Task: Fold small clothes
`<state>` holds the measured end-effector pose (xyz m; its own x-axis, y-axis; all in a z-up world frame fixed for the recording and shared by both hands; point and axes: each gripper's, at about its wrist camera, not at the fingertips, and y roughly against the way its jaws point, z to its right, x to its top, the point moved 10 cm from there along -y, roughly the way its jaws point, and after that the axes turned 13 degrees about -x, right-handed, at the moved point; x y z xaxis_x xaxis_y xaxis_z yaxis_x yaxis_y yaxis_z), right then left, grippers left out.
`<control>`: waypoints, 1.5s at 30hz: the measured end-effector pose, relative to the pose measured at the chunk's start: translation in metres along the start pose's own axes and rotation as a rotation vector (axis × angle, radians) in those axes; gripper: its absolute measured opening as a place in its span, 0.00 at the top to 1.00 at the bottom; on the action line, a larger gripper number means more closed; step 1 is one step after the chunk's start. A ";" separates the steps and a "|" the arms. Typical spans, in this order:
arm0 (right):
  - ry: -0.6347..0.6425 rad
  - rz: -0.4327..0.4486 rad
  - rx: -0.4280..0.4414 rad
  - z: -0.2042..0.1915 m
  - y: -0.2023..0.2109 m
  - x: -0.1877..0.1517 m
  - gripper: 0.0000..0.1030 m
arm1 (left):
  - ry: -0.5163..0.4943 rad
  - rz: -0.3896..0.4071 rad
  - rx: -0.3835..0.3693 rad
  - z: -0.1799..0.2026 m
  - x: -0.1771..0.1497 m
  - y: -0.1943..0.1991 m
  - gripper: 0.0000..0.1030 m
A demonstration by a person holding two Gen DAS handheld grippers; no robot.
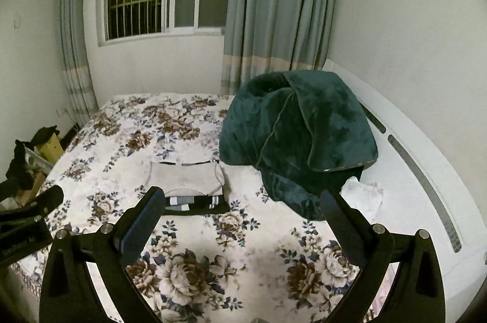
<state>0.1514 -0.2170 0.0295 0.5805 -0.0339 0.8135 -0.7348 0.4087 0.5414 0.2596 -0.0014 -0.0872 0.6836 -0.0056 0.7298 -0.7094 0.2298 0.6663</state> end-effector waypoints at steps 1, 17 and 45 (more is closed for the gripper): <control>-0.005 0.002 0.006 0.003 0.006 0.000 0.00 | -0.002 0.003 -0.001 0.001 -0.001 0.003 0.02; -0.020 0.006 0.038 0.016 0.020 -0.002 0.00 | -0.031 0.041 -0.003 0.015 -0.005 0.026 0.02; -0.020 0.007 0.065 0.007 0.026 -0.001 0.00 | -0.038 0.084 0.011 0.011 0.006 0.043 0.00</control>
<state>0.1291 -0.2125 0.0443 0.5688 -0.0493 0.8210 -0.7603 0.3493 0.5477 0.2309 -0.0023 -0.0525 0.6149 -0.0234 0.7883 -0.7660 0.2198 0.6040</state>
